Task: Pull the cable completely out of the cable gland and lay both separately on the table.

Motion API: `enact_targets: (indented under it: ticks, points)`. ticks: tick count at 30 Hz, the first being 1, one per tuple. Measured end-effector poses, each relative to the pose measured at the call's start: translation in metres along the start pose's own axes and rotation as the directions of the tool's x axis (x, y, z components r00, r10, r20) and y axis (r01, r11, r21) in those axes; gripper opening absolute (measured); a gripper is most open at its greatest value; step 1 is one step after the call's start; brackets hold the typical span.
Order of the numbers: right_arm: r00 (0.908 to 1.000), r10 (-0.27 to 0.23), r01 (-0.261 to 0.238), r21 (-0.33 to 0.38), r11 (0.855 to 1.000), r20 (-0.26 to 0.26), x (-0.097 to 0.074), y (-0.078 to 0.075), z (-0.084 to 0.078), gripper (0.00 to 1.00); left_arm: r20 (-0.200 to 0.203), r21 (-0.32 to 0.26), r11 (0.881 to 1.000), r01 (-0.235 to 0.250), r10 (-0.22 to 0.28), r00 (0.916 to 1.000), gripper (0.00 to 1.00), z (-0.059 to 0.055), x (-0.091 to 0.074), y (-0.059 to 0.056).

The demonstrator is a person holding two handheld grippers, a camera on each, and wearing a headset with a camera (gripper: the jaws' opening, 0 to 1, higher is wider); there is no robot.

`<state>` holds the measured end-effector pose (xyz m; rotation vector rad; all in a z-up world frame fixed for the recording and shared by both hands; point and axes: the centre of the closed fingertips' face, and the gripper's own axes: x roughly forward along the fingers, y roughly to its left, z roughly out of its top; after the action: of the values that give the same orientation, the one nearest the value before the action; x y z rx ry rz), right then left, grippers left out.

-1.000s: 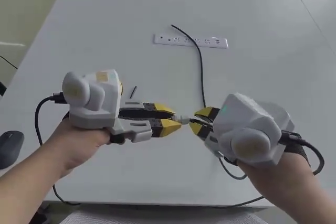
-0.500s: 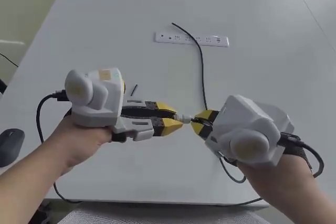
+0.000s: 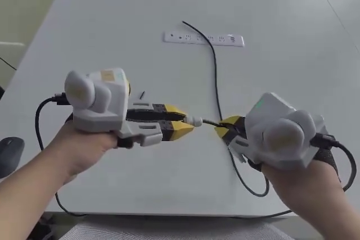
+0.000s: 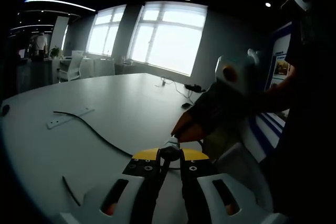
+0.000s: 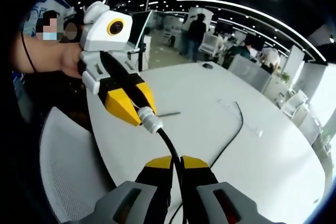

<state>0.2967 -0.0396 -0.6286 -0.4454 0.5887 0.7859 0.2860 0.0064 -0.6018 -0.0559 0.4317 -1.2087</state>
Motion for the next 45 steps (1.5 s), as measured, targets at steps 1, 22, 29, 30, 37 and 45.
enact_targets:
  ticks: [1, 22, 29, 30, 37, 45]
  points:
    - [1.0000, -0.004, 0.004, 0.009, 1.000, -0.004, 0.000, -0.002, -0.003, 0.00, 0.000, 0.000, 1.000, -0.001, 0.001, 1.0000, 0.15, 0.000, 0.000, 0.000]
    - [0.9971, -0.052, 0.069, 0.370, 0.927, -0.056, -0.002, -0.029, -0.058, 0.00, 0.005, -0.002, 1.000, 0.000, 0.000, 1.0000, 0.15, 0.004, -0.004, -0.002]
    - [0.9927, -0.067, 0.106, 0.464, 0.879, -0.101, 0.001, -0.036, -0.082, 0.00, -0.010, -0.001, 1.000, 0.005, -0.005, 0.9999, 0.15, -0.002, 0.001, -0.006]
    - [0.9927, -0.065, 0.106, 0.480, 0.871, -0.102, 0.001, -0.035, -0.083, 0.00, -0.016, 0.003, 1.000, 0.004, -0.004, 0.9999, 0.15, -0.003, 0.002, -0.007]
    - [0.9925, -0.072, 0.112, 0.504, 0.857, -0.099, 0.002, -0.036, -0.087, 0.01, -0.026, -0.001, 1.000, 0.002, -0.002, 0.9997, 0.15, -0.007, 0.006, -0.006]
    - [0.9917, -0.109, 0.128, 0.434, 0.892, -0.068, -0.004, -0.043, -0.079, 0.03, -0.023, -0.001, 1.000, 0.004, -0.004, 0.9997, 0.15, -0.005, 0.006, -0.004]
